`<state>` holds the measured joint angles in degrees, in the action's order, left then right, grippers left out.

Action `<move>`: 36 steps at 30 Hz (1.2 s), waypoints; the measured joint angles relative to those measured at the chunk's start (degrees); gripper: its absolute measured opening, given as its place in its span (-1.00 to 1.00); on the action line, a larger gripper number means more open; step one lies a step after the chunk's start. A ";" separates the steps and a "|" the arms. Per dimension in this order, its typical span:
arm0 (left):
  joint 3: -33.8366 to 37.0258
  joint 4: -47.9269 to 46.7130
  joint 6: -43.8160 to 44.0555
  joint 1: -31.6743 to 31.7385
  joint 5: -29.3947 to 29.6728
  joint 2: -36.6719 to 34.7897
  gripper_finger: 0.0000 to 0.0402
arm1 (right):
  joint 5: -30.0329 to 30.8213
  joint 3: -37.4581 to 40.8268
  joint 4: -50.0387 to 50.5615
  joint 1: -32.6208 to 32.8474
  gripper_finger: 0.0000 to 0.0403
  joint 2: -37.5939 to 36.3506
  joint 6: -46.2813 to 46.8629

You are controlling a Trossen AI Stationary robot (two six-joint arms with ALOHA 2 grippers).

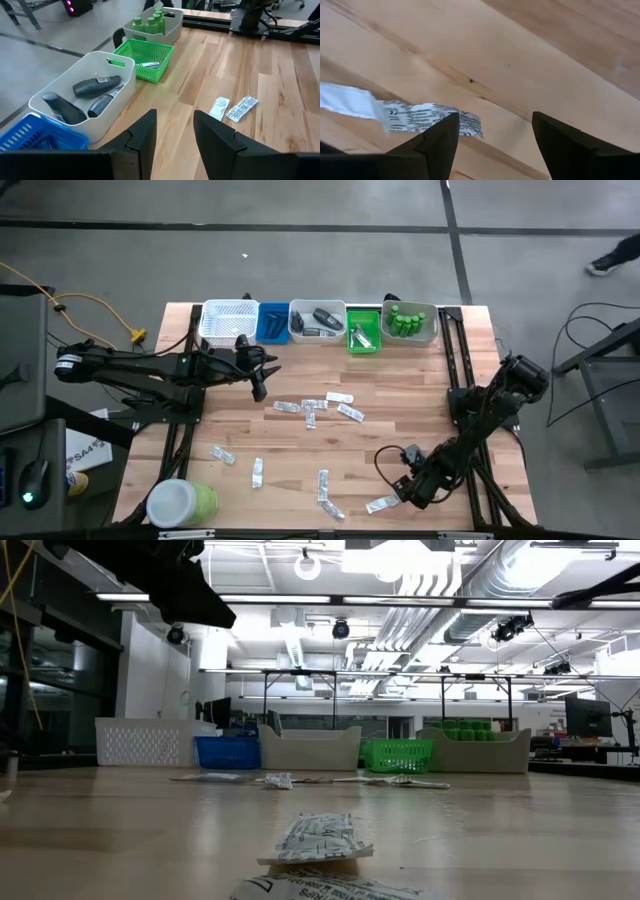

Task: Pick & Place Travel size toiletries
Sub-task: Put the bandage pack into the left white bin

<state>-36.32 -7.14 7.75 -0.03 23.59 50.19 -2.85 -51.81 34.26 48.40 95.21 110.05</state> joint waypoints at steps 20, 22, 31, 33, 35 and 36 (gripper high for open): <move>0.00 -0.48 0.00 0.00 -0.02 0.04 -0.36 | 5.15 -0.11 -6.03 2.24 0.21 2.58 -0.34; 0.00 -0.50 0.02 0.00 -0.04 0.04 -0.36 | 5.92 -0.11 -6.43 2.30 0.21 2.84 -0.34; 0.00 -0.57 0.02 0.00 -0.55 0.04 -0.36 | 6.97 -0.09 -7.62 2.29 0.17 3.07 -0.06; 0.00 -0.54 0.02 0.00 -0.57 0.04 -0.36 | 7.01 -0.08 -7.70 2.29 0.10 3.10 0.40; 0.00 -0.70 0.02 0.00 -0.59 0.04 -0.36 | 7.03 -0.04 -7.70 2.29 0.01 3.11 0.71; 0.00 -0.74 0.02 0.00 -0.59 0.04 -0.36 | 7.03 -0.04 -7.66 2.29 -0.04 3.14 0.71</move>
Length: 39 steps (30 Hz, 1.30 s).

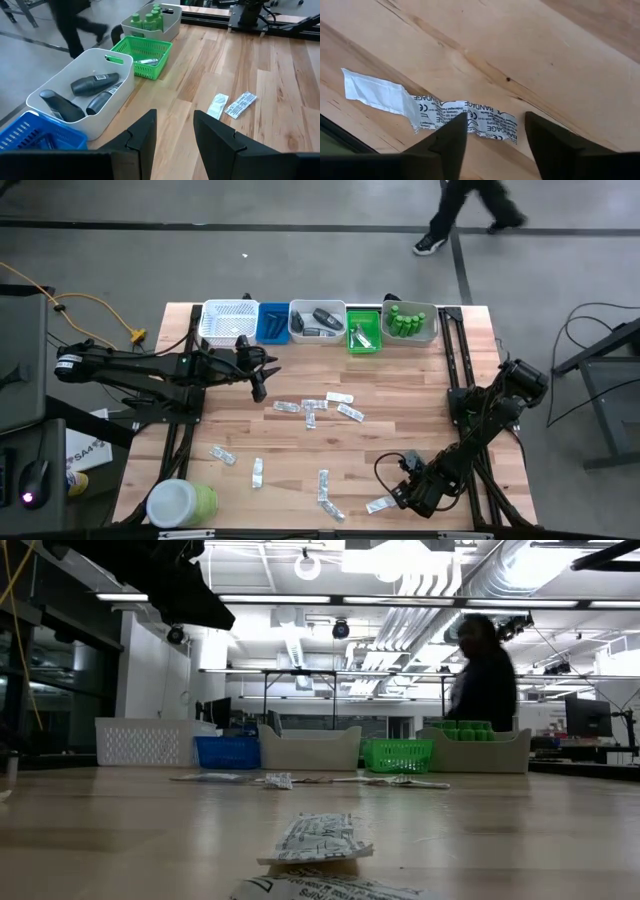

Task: Pick & Place Travel size toiletries
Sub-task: Put the bandage pack into the left white bin

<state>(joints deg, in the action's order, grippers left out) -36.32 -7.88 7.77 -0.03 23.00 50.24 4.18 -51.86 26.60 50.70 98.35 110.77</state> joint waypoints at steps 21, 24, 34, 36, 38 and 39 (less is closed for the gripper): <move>-0.02 -0.85 0.20 0.00 -0.04 0.00 -0.36 | -0.81 0.04 0.06 -0.09 -0.73 0.12 0.67; -0.02 -0.85 0.17 0.00 -0.04 0.00 -0.36 | -0.89 0.04 0.06 -0.09 -0.77 0.15 0.67; -0.02 -0.90 0.20 0.00 -0.04 0.00 -0.36 | -1.04 0.07 -0.31 -0.09 -0.98 0.15 0.67; -0.02 -1.00 0.20 0.00 -0.04 0.00 -0.36 | -1.02 0.07 -0.35 -0.09 -0.98 0.15 0.67; -0.02 -1.07 0.20 0.00 -0.04 0.00 -0.36 | -0.68 0.07 -0.46 -0.09 -0.98 0.15 0.67; -0.02 -1.08 0.20 0.00 -0.04 0.00 -0.36 | -0.31 0.07 -0.60 -0.04 -0.98 0.15 0.67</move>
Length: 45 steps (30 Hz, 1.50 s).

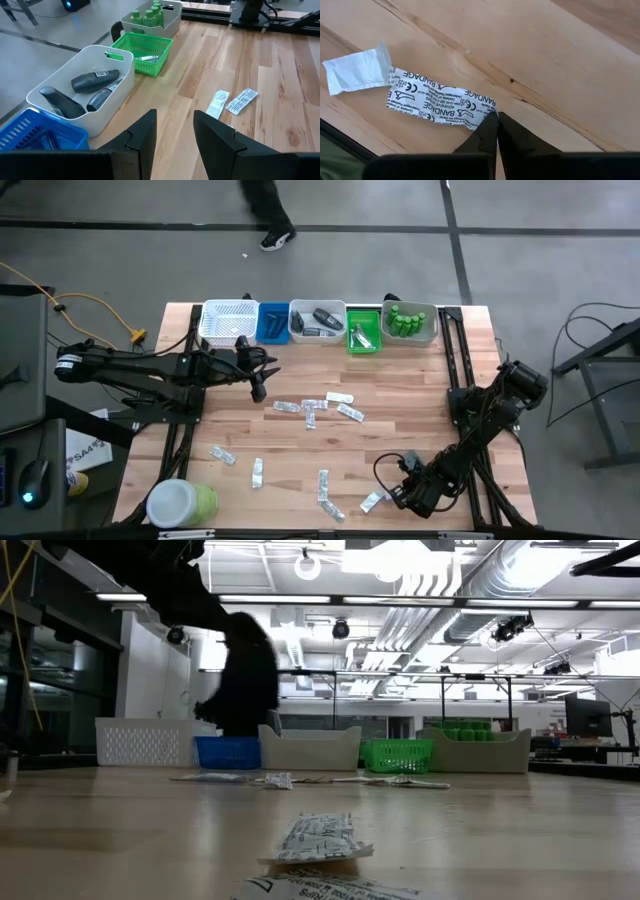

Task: Pick & Place Travel size toiletries
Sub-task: Put the bandage pack into the left white bin

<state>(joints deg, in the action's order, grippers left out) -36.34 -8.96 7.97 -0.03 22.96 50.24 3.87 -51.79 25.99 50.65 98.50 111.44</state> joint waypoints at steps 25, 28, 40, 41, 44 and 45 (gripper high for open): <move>-0.09 -0.93 2.54 0.02 -1.57 2.21 -0.36 | 21.82 -0.02 15.81 -3.27 -0.98 -15.51 -18.80; -0.07 -1.03 3.41 0.02 -1.57 4.09 -0.36 | 27.73 -0.02 15.35 -5.56 -0.98 -15.58 -25.92; -0.07 12.51 0.82 0.02 -16.33 13.53 -0.35 | 36.75 -0.02 -3.70 -20.37 -0.98 -15.25 -67.00; -0.07 14.07 0.78 0.02 -17.41 14.43 -0.35 | 36.72 -0.02 -6.07 -21.65 -0.98 -14.86 -70.86; -0.04 17.47 -0.08 0.00 -20.89 16.51 -0.35 | 36.19 -0.02 -11.06 -24.88 -0.98 -14.38 -80.22; -0.07 18.86 -0.43 0.00 -22.21 17.23 -0.35 | 36.25 -0.02 -13.07 -26.10 -0.98 -13.80 -82.72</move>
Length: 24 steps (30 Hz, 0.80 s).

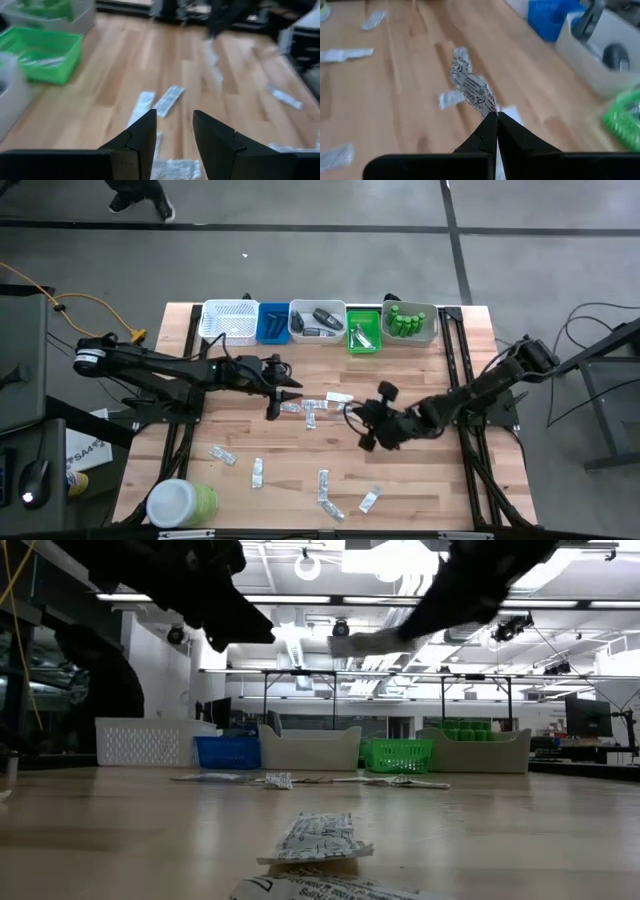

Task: Pick & Place Travel size toiletries
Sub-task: Put the bandage pack into the left white bin

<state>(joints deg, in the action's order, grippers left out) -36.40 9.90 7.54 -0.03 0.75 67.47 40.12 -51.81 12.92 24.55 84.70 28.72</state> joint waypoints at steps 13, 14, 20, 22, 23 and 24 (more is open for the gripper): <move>-0.56 8.15 -2.58 0.00 -2.90 6.01 0.21 | -7.71 0.04 -19.24 -10.38 -0.98 7.51 -19.03; -0.83 8.16 -2.80 0.00 -2.78 6.37 0.22 | -8.68 -0.03 -21.99 -11.03 -0.98 8.21 -20.24; -2.42 7.48 -3.95 0.00 -1.92 7.70 0.23 | -10.59 -0.02 -28.41 -13.71 -0.98 10.58 -23.94; -2.60 7.10 -4.33 0.00 -0.06 7.73 0.23 | -10.87 0.00 -29.39 -13.94 -0.98 10.63 -24.44; -2.60 6.63 -4.33 0.00 0.71 7.73 0.23 | -11.55 0.00 -29.94 -13.92 -0.98 10.63 -24.60; -2.60 6.31 -4.33 0.00 1.15 7.73 0.23 | -11.94 0.00 -30.63 -13.88 -0.98 10.63 -24.99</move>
<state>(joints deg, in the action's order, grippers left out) -39.00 16.21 3.20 -0.03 1.90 75.20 28.17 -51.81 -17.71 10.67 95.33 3.73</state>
